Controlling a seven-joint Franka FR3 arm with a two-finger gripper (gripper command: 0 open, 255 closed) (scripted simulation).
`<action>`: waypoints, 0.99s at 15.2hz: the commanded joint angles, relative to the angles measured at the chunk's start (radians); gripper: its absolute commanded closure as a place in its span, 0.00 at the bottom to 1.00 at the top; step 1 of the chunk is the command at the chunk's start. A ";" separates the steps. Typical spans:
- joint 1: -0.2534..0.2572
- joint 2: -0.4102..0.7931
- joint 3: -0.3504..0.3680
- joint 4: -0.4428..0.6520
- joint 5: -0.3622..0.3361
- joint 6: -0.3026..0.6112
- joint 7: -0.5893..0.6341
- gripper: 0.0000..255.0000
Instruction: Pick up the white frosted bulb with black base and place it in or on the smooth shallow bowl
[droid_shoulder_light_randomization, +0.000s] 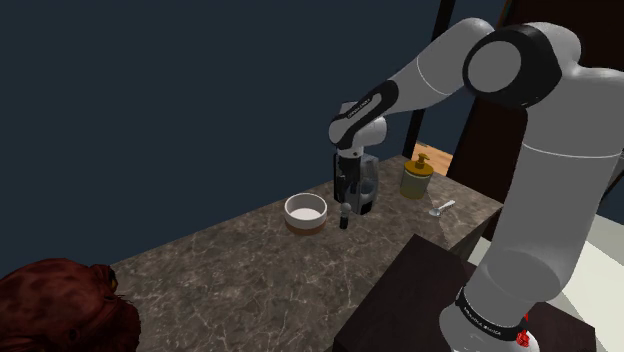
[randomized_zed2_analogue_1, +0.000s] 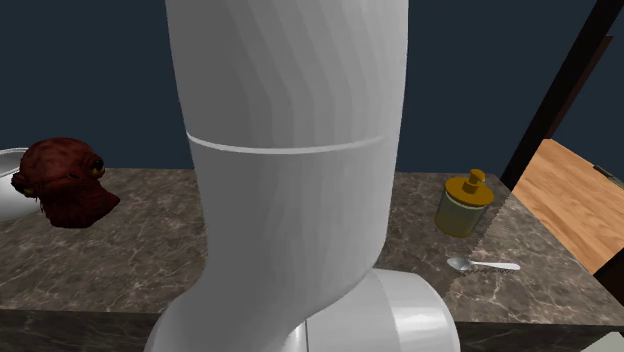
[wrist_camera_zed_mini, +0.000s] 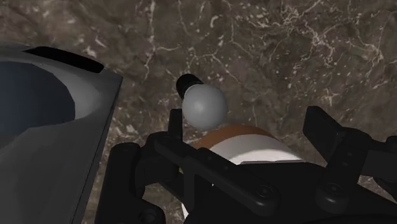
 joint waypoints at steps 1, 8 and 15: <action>-0.010 0.082 0.004 0.048 0.023 0.026 -0.036 0.00; -0.023 0.182 0.017 0.069 0.054 0.098 -0.072 0.00; -0.024 0.203 0.023 0.059 0.063 0.129 -0.078 0.00</action>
